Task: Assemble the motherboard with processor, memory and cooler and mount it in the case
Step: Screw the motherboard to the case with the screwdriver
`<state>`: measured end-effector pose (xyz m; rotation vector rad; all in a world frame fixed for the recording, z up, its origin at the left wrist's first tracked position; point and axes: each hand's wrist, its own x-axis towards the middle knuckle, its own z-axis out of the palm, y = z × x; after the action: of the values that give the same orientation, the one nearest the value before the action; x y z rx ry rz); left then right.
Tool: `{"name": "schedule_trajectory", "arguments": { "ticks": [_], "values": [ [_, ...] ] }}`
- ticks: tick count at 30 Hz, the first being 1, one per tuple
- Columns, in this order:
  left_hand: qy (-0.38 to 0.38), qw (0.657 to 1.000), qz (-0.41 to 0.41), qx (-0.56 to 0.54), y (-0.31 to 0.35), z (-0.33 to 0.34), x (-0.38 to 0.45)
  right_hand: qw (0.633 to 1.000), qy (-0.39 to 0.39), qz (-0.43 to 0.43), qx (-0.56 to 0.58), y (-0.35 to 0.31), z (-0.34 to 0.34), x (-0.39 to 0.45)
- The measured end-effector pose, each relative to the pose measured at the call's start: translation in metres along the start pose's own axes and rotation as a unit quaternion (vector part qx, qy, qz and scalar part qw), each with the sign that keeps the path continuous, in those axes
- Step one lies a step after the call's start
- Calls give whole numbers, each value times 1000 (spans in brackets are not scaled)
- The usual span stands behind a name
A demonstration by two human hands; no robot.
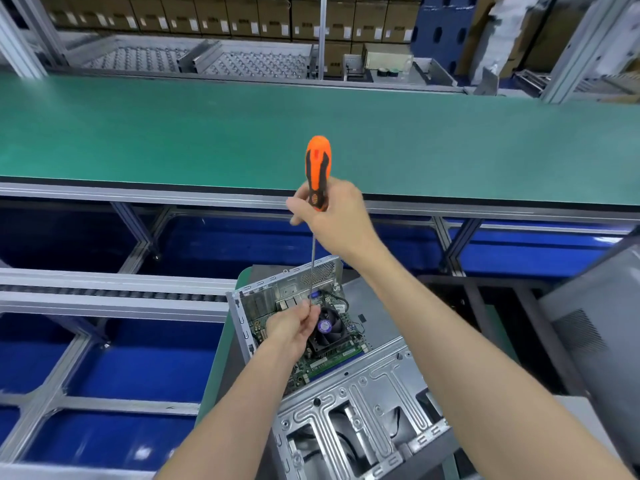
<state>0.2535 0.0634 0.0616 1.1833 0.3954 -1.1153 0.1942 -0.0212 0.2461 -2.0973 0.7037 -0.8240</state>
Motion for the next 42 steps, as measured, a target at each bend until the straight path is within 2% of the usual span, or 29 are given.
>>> {"name": "schedule_trajectory", "arguments": {
  "ticks": [2, 5, 7, 10, 12, 15, 18, 20, 22, 25, 27, 31, 35, 38, 42],
  "values": [
    [15, 986, 65, 150, -1, 6, -3, 997, -28, 2, 67, 2, 14, -8],
    [43, 921, 201, 330, 8, 5, -13, 997, 10, -74, 18, 3, 28, -11],
    [22, 897, 282, 339, 18, -4, -21, 989, 8, -108, -100, 13, 35, -12],
    [20, 907, 347, 239, 41, -31, -25, 946, -13, -74, -317, 41, 41, -21],
    [29, 932, 331, 144, 59, -54, -20, 919, -52, -51, -388, 61, 46, -30],
    [13, 970, 244, 19, 75, -84, -7, 904, -93, -10, -417, 88, 53, -40],
    [79, 976, 197, 57, 73, -101, 7, 897, -87, 7, -433, 109, 63, -44],
    [121, 966, 194, 119, 69, -103, 15, 887, -94, 20, -452, 118, 70, -39],
    [131, 945, 212, 213, 69, -100, 17, 868, -119, 31, -481, 126, 74, -31],
    [101, 876, 234, 409, 68, -98, 13, 847, -155, 30, -508, 137, 81, -22],
    [94, 847, 227, 470, 66, -97, 12, 843, -165, 28, -512, 143, 85, -17],
    [95, 837, 244, 480, 67, -90, 10, 824, -165, 9, -542, 150, 85, -8],
    [73, 848, 298, 432, 69, -90, 1, 810, -138, -26, -570, 143, 74, -9],
    [61, 848, 320, 417, 69, -91, -7, 839, -85, -50, -536, 136, 62, -12],
    [61, 829, 363, 421, 67, -93, -9, 849, -85, -38, -519, 131, 54, -16]
  ]
}}
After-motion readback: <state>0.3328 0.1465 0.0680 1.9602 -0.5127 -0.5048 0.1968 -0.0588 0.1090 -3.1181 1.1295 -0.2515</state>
